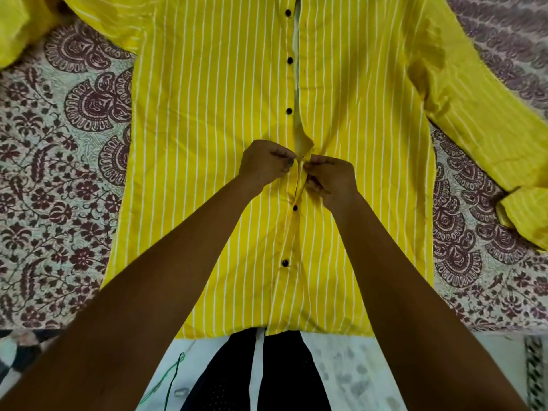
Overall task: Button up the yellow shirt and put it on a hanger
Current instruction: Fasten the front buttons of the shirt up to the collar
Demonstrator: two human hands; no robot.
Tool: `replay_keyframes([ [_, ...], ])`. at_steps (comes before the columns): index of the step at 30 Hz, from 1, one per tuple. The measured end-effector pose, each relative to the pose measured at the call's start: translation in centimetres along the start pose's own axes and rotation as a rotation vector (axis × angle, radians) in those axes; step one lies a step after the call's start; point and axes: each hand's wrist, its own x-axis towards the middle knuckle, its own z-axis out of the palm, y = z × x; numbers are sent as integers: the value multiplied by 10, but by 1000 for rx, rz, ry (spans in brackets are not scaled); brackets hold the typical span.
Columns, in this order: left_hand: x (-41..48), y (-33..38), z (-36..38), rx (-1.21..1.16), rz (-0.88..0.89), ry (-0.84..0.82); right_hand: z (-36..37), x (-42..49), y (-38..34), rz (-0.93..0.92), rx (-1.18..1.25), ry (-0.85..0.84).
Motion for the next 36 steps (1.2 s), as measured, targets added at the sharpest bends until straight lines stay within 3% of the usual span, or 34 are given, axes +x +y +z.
replay_keyframes([
  [9, -2, -2, 1, 86, 47, -24, 8, -4, 0, -86, -10, -10],
  [16, -2, -7, 2, 21, 41, 58, 11, 5, 9, -213, -176, 121],
  [21, 0, -12, 3, -24, 2, 146, 12, -2, 18, -440, -315, 140],
  [25, -2, -11, 7, -7, 38, 164, 13, -13, 21, -677, -527, 176],
  [29, -4, -8, 7, 48, 77, 146, 12, -14, 25, -805, -704, 165],
  [36, -3, -10, 4, 109, 118, 123, 10, -7, 18, -698, -686, 100],
])
